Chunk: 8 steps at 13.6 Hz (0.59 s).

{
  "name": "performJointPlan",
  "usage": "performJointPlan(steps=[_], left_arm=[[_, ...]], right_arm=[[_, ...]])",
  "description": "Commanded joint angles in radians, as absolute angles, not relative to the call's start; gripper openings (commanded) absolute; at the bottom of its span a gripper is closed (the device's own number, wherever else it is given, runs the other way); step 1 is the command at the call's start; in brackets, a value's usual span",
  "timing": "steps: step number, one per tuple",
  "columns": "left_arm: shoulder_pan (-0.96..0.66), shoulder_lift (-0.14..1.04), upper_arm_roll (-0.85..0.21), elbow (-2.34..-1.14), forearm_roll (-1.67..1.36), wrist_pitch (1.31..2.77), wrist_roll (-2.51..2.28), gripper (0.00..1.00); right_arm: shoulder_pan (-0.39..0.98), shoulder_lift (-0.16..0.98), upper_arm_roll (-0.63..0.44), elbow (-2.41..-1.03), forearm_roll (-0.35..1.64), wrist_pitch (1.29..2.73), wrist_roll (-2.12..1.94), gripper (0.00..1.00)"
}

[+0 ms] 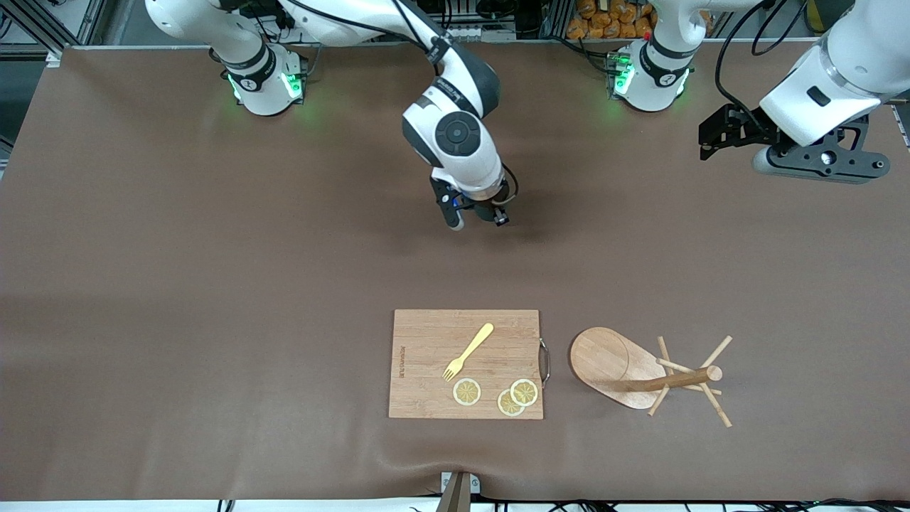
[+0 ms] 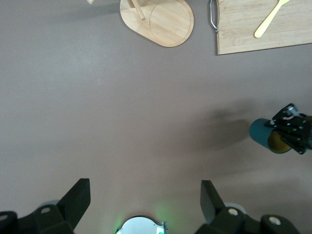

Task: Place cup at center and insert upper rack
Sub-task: 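Carry the teal mug with the right gripper to the table center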

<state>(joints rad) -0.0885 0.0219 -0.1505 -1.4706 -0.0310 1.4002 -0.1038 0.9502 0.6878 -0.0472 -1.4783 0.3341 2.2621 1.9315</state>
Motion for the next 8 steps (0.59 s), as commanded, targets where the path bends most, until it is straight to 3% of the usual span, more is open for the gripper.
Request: performJointPlan(steps=[1, 4, 8], left_arm=[[-0.08, 0.009, -0.155, -1.47, -0.031, 1.402, -0.117, 1.0], [-0.08, 0.009, -0.155, -1.47, -0.031, 1.402, -0.115, 1.0], [-0.08, 0.011, -0.155, -1.47, -0.031, 1.402, -0.117, 1.0]], right_arm=[[0.962, 0.724, -0.061, -1.465, 0.353, 2.29, 1.94, 0.0], [0.977, 0.733, -0.06, -1.509, 0.356, 2.379, 1.94, 0.0], [0.98, 0.739, -0.06, -1.511, 0.356, 2.373, 1.944, 0.0]])
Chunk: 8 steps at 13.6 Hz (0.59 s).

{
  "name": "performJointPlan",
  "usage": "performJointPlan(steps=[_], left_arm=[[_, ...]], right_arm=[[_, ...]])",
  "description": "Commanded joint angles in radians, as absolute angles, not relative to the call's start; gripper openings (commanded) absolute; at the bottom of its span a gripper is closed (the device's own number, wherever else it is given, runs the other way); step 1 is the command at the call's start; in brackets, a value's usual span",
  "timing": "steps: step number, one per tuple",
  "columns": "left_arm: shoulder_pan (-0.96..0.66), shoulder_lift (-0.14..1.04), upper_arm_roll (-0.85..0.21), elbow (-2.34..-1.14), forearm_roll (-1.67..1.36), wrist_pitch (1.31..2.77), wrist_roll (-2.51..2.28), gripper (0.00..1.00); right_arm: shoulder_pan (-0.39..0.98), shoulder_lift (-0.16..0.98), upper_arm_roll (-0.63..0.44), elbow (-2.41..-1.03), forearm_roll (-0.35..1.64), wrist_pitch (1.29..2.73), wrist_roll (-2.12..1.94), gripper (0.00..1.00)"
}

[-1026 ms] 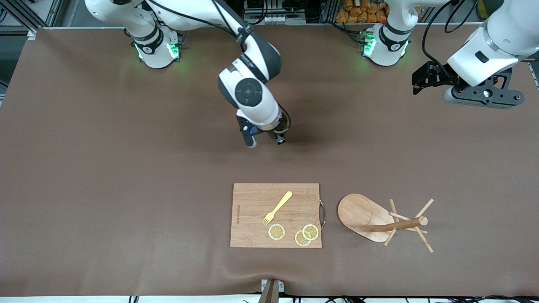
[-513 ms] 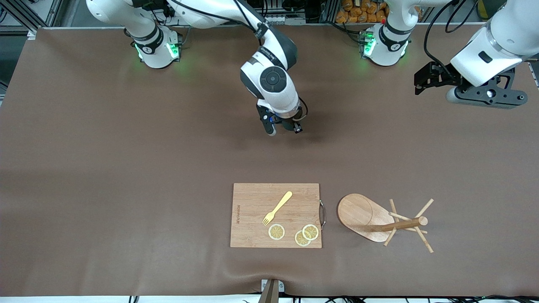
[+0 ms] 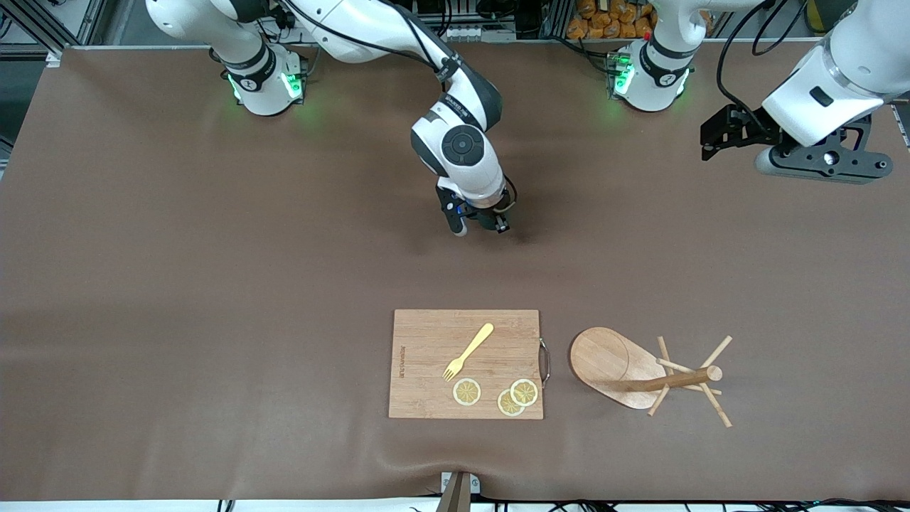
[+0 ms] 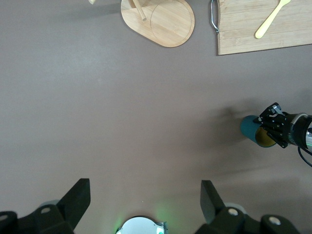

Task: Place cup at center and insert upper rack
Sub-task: 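Carry the teal mug with the right gripper to the table center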

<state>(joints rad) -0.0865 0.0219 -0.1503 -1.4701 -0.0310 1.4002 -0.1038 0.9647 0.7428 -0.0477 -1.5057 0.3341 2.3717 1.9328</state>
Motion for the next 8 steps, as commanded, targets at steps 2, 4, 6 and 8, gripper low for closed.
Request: performJointPlan(steps=[2, 4, 6, 8], left_arm=[[-0.081, 0.012, -0.155, -1.468, -0.031, 1.408, -0.117, 1.0], [-0.078, 0.014, -0.155, -1.468, -0.032, 1.413, -0.117, 1.0], [-0.078, 0.017, -0.152, -1.47, -0.034, 1.425, -0.117, 1.0], [-0.078, 0.015, -0.149, -1.468, -0.034, 1.427, -0.117, 1.0]], right_arm=[[0.976, 0.738, -0.061, -1.508, 0.354, 2.37, 1.944, 0.54], [0.977, 0.736, -0.061, -1.506, 0.353, 2.367, 1.944, 0.81], [0.974, 0.73, -0.061, -1.5, 0.354, 2.338, 1.944, 1.0], [0.97, 0.718, -0.061, -1.49, 0.354, 2.289, 1.944, 1.0]])
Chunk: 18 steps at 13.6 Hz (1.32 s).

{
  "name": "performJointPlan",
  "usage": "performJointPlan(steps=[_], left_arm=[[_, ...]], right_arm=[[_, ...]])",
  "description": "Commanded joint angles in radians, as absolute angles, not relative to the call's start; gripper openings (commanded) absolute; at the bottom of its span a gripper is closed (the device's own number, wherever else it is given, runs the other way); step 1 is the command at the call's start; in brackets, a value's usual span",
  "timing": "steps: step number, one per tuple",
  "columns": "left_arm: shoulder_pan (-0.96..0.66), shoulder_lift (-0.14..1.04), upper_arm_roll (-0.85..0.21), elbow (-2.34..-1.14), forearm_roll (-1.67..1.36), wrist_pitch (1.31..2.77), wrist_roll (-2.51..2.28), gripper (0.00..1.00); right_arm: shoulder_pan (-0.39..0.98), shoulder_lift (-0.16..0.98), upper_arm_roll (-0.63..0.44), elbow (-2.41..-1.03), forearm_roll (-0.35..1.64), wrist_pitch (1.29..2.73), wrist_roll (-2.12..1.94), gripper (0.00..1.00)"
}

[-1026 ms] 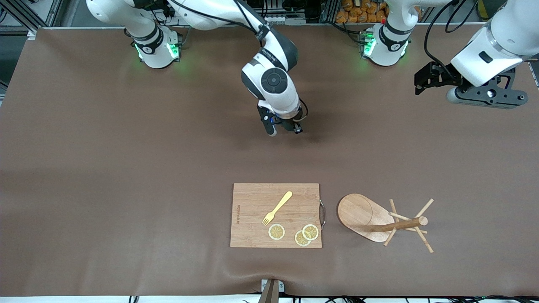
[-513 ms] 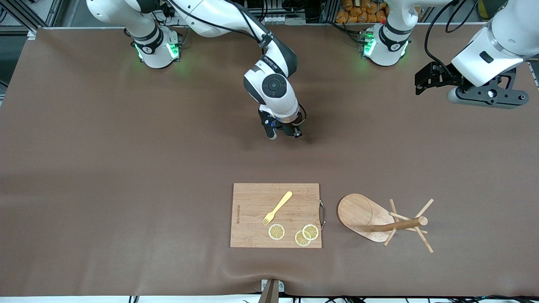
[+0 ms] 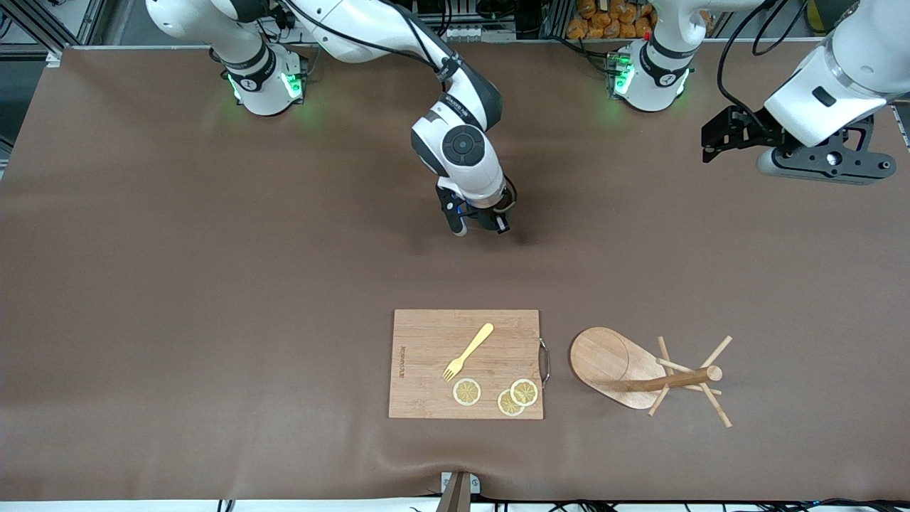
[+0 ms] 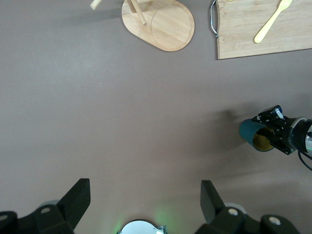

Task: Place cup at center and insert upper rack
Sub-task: 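Release the mug and retract the right gripper while the left gripper approaches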

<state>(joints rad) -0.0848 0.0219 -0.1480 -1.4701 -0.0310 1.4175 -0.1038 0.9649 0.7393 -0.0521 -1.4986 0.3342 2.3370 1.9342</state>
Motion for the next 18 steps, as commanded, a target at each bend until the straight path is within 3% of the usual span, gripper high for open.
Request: performJointPlan(steps=[1, 7, 12, 15, 18], left_arm=[[-0.078, 0.015, -0.149, -1.468, -0.038, 1.428, -0.117, 1.0], [-0.09, 0.021, -0.15, -1.466, -0.038, 1.434, -0.117, 1.0], [-0.097, 0.04, -0.16, -1.466, -0.046, 1.448, -0.121, 1.0], [-0.135, 0.054, -0.161, -1.466, -0.046, 1.46, -0.185, 1.0], [-0.221, 0.09, -0.161, -1.465, -0.045, 1.47, -0.313, 1.0]], right_arm=[[0.966, 0.712, -0.063, -1.483, 0.354, 2.266, 1.942, 1.0], [0.92, 0.622, -0.067, -1.402, 0.356, 2.044, 1.94, 1.0], [0.754, 0.463, -0.06, -1.369, 0.382, 1.818, 1.889, 1.0], [0.665, 0.422, -0.072, -1.318, 0.376, 1.59, 1.56, 1.0], [0.519, 0.345, -0.069, -1.319, 0.367, 1.453, 1.179, 1.0]])
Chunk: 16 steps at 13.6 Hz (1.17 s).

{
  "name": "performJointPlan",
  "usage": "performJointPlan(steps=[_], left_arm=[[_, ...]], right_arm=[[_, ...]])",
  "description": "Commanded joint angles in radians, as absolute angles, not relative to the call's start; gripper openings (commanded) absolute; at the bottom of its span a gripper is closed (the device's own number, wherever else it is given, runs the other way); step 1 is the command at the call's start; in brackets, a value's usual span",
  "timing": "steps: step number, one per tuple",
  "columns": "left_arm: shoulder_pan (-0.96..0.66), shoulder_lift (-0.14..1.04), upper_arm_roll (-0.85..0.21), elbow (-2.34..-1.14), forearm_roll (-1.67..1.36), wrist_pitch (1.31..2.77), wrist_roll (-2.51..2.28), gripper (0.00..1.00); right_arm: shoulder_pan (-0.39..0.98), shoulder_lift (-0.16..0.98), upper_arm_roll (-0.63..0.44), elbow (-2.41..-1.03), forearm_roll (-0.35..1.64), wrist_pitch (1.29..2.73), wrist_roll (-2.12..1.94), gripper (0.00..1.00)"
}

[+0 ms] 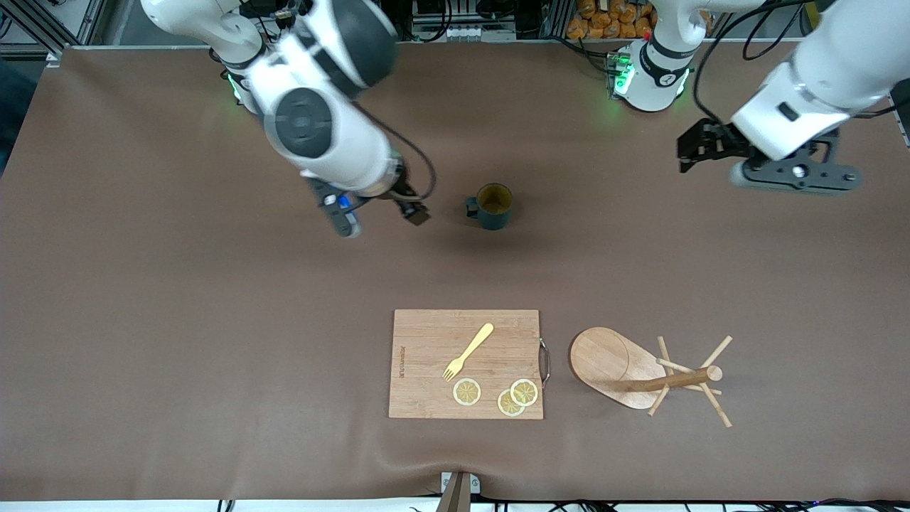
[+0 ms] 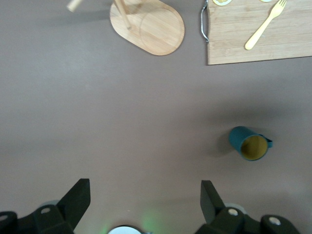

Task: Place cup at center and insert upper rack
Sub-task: 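Release the mug and retract the right gripper while the left gripper approaches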

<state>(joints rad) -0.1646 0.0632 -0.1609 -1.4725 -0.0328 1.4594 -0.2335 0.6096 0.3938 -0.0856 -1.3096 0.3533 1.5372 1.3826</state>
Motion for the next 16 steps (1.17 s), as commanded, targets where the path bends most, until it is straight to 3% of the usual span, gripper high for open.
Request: performJointPlan(steps=[1, 4, 10, 12, 14, 16], left_arm=[[-0.259, 0.101, -0.16, -1.462, -0.043, 1.473, -0.358, 1.0], [-0.36, 0.132, -0.16, -1.462, -0.035, 1.528, -0.513, 1.0], [-0.578, 0.238, -0.16, -1.462, 0.04, 1.64, -0.792, 1.0], [-0.652, 0.282, -0.158, -1.46, 0.083, 1.712, -0.921, 1.0], [-0.736, 0.337, -0.16, -1.46, 0.176, 1.724, -1.033, 1.0], [-0.823, 0.397, -0.16, -1.46, 0.279, 1.727, -1.144, 1.0]], right_arm=[[0.488, 0.342, -0.072, -1.319, 0.35, 1.424, 1.11, 1.0], [0.413, 0.321, -0.072, -1.324, 0.215, 1.422, 0.969, 1.0], [0.174, 0.275, -0.078, -1.406, 0.163, 1.417, 0.451, 1.0], [0.179, 0.206, -0.075, -1.509, 0.079, 1.471, 0.443, 1.0], [0.176, 0.056, -0.074, -1.732, 0.058, 1.63, 0.416, 1.0], [0.14, -0.032, -0.078, -1.848, 0.052, 1.701, 0.291, 1.0]])
